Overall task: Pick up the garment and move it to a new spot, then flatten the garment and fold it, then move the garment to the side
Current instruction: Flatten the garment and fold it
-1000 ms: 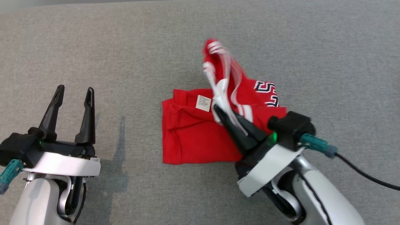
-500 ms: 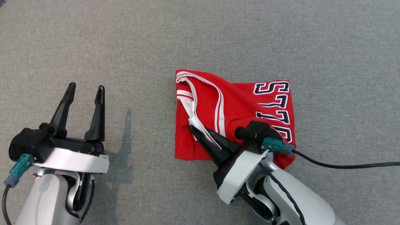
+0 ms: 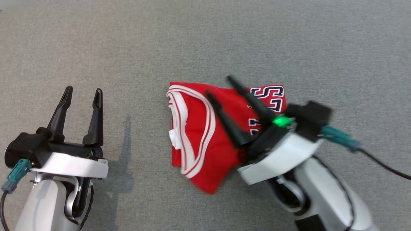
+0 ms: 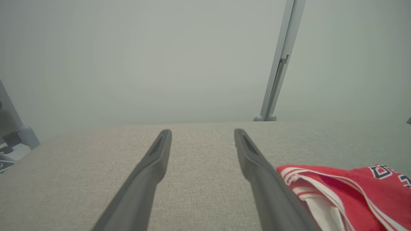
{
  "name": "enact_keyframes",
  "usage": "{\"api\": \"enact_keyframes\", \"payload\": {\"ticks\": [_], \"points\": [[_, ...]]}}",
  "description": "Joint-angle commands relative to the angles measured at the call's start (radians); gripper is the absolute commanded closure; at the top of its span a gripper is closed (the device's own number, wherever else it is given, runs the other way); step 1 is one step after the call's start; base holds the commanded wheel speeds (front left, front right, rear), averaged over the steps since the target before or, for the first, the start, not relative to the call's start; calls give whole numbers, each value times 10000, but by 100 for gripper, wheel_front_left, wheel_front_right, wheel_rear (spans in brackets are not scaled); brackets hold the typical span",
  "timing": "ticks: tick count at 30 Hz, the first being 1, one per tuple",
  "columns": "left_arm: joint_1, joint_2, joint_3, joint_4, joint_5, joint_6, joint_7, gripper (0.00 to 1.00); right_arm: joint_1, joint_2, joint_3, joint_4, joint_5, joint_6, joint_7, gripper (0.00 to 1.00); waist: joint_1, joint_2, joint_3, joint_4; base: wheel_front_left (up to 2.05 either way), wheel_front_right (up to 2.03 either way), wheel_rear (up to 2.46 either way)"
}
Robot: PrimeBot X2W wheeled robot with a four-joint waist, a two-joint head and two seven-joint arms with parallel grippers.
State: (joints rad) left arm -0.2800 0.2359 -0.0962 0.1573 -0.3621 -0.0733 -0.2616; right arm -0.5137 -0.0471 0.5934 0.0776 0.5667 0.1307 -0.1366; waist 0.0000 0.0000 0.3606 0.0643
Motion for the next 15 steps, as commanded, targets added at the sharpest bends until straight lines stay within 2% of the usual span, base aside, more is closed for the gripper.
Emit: {"api": "enact_keyframes", "payload": {"ticks": [1, 9, 15], "points": [[85, 46, 75, 7, 12, 51, -36, 0, 269, -160, -445, -245, -189, 1, -75, 0, 0, 0, -98, -103, 0, 0, 0], [395, 88, 240, -58, -42, 300, -34, 0, 1680, -542, -3903, -1762, -1475, 1, 229, 0, 0, 0, -389, -375, 0, 0, 0], [743, 42, 374, -284, -72, 616, 14, 0, 2766, -1024, -5796, -1838, -2597, 1, 291, 0, 0, 0, -702, -484, 0, 0, 0]]}}
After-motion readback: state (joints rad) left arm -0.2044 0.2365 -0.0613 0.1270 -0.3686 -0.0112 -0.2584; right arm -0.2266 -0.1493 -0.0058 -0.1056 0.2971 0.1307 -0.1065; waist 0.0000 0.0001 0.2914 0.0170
